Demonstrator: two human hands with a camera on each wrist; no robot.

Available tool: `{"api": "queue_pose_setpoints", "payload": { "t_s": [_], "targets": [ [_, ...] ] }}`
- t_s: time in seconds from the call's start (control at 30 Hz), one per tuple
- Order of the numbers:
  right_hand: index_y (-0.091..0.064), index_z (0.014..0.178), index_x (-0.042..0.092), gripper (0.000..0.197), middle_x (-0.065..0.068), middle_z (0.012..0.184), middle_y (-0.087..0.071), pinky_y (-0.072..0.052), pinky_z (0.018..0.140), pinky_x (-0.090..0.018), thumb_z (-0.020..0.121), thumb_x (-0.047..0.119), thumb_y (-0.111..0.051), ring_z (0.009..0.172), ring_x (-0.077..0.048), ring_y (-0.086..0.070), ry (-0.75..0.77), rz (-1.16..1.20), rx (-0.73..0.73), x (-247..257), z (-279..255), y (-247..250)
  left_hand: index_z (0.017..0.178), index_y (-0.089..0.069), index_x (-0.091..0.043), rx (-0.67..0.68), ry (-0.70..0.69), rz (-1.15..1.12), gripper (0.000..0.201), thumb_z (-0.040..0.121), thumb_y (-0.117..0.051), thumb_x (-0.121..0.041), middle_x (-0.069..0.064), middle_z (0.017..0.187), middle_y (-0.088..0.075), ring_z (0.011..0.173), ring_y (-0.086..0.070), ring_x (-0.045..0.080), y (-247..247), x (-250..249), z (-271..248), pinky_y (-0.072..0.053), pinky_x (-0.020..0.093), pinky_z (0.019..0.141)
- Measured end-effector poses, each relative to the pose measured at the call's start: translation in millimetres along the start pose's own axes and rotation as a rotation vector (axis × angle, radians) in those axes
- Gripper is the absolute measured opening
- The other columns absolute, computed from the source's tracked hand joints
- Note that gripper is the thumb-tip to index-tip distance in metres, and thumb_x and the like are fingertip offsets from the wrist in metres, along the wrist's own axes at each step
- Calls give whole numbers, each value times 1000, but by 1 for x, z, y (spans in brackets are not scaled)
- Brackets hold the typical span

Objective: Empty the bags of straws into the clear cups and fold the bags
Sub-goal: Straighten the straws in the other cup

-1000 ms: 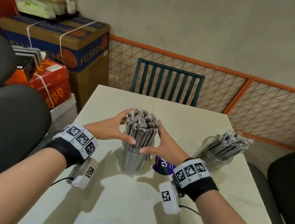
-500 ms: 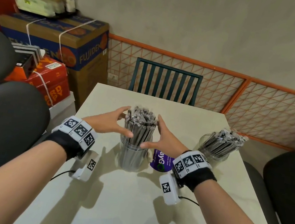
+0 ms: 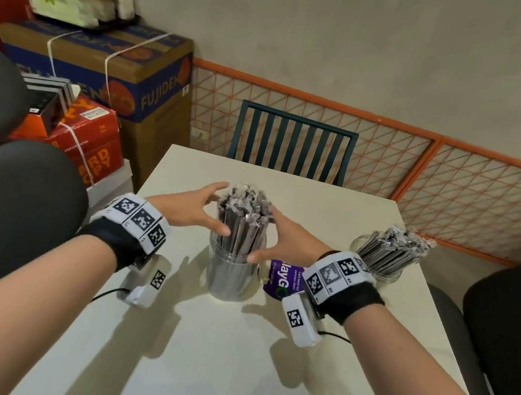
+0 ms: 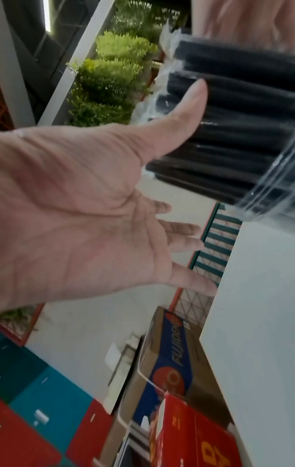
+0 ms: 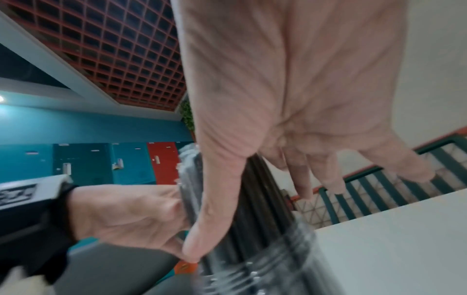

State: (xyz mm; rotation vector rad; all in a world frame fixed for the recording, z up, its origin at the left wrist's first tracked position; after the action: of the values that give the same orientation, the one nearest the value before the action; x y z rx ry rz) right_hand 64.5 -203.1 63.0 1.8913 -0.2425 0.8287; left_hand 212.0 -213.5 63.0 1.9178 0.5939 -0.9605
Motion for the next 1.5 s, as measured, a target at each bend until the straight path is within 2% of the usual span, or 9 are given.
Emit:
{"api": "queue_pose_setpoints", "payload": {
  "t_s": [0.13, 0.4, 0.6, 0.8, 0.97, 1.1, 1.23, 1.33, 1.5],
  "targets": [
    [3, 151, 17, 119, -3, 159, -16, -19, 118, -34, 69, 31, -81, 146, -20, -19, -66, 119, 33, -20, 5, 0, 150, 2, -26, -69, 27, -118, 117, 65, -78, -38, 4, 159, -13, 145, -16, 19, -10, 6, -13, -18, 33, 114],
    [-43, 136, 18, 79, 1, 128, -59, -42, 107, -43, 67, 19, -81, 119, -15, -54, 123, 393, -151, 16, 14, 2, 142, -22, -17, -328, -141, -294, 79, 80, -71, -14, 2, 138, -45, 122, -44, 11, -17, -26, -11, -35, 24, 98],
    [-23, 145, 15, 99, 8, 135, -41, -32, 98, -10, 67, 11, -83, 123, -4, -37, 146, 331, -49, 18, 3, 6, 144, -20, -19, -107, -140, -135, 92, 72, -78, -16, -6, 135, -41, 127, -40, 12, -7, -30, -11, -35, 27, 105],
    [-4, 150, 23, 124, 0, 158, -21, -18, 120, -37, 58, 34, -86, 144, -14, -21, 53, 308, -40, -9, 6, -11, 146, -14, -20, -168, -108, -209, 100, 71, -80, -21, -10, 132, -37, 123, -37, 7, -26, -12, -12, -30, 24, 104],
    [-26, 145, 18, 91, -3, 141, -49, -38, 108, -34, 71, 21, -80, 130, -19, -46, 59, 319, -141, -4, 13, -7, 138, -30, -15, -316, -133, -245, 75, 78, -73, -16, -4, 124, -50, 113, -50, 8, -23, -22, -9, -40, 13, 87],
    [-33, 140, 20, 80, 0, 135, -54, -41, 102, -28, 74, 21, -78, 118, -11, -50, 140, 351, -239, 12, 11, 18, 133, -38, -16, -472, -198, -233, 72, 73, -78, -22, -8, 117, -54, 108, -52, 7, 0, -35, -16, -41, 19, 89],
    [-25, 144, 16, 91, -2, 144, -42, -33, 106, -24, 71, 20, -80, 123, -6, -40, 141, 297, -135, 11, 8, 8, 138, -30, -17, -371, -147, -215, 86, 69, -80, -23, -10, 121, -46, 113, -46, 7, -14, -23, -14, -38, 20, 92],
    [-16, 149, 16, 109, -2, 154, -29, -25, 118, -39, 65, 32, -84, 139, -14, -30, 88, 264, -124, -2, 9, -5, 145, -19, -19, -309, -111, -196, 102, 66, -82, -28, -6, 138, -38, 126, -36, 8, -22, -2, -12, -30, 25, 103],
    [-12, 150, 18, 117, -2, 155, -27, -24, 118, -39, 61, 28, -86, 142, -15, -28, 69, 346, -145, 0, 10, -14, 146, -15, -26, -242, -96, -209, 116, 55, -84, -42, 2, 151, -29, 139, -28, 17, -17, 14, -7, -25, 30, 111]
  ]
}}
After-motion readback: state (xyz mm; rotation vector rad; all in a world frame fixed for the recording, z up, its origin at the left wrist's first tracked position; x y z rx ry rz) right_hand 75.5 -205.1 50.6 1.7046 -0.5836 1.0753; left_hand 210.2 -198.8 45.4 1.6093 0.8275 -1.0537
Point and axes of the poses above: each hand's wrist, its own z-axis towards the middle knuckle, its own y-axis out of the back of the hand, x = y × z, the point moved 9 cm from there along z, towards the middle knuckle
